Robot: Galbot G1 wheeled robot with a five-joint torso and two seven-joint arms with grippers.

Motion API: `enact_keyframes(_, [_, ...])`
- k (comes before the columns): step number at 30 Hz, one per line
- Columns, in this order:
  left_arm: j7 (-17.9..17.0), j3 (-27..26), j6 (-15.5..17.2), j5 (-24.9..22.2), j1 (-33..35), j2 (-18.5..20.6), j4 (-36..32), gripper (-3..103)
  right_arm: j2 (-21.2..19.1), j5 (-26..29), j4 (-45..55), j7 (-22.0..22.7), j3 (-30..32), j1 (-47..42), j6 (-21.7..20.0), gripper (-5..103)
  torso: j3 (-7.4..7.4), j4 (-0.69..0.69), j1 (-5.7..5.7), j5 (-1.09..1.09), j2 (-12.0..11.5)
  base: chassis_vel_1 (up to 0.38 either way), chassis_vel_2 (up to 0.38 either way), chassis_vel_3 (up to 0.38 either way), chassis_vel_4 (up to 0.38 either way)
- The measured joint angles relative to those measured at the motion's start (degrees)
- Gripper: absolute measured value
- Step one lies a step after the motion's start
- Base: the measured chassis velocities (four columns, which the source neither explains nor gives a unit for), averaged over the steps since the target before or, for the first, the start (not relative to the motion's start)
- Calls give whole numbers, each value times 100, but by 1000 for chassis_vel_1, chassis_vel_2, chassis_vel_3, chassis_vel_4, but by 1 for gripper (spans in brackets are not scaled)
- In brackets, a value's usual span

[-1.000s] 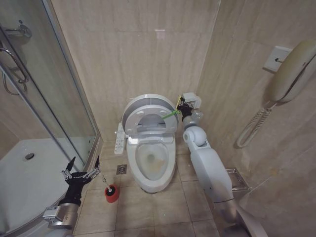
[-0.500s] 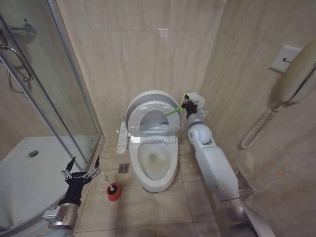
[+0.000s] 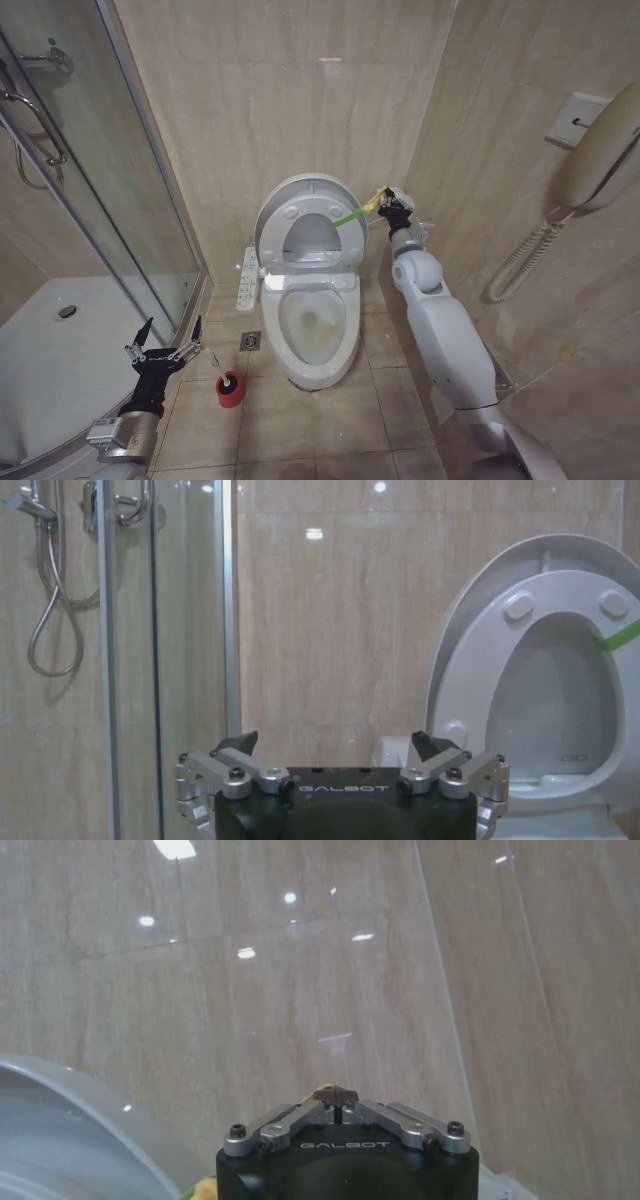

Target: Open the toilet lid, clean the toilet bowl with a toilet brush, close the toilet lid, and flush.

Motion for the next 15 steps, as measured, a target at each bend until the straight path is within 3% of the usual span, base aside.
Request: enact_keyframes(15, [0,0,0,0,2,0,0,100,88,-36,-154,-115,-97,52,61,0,-1,-1,-3,0,2,-3,4,3,-2])
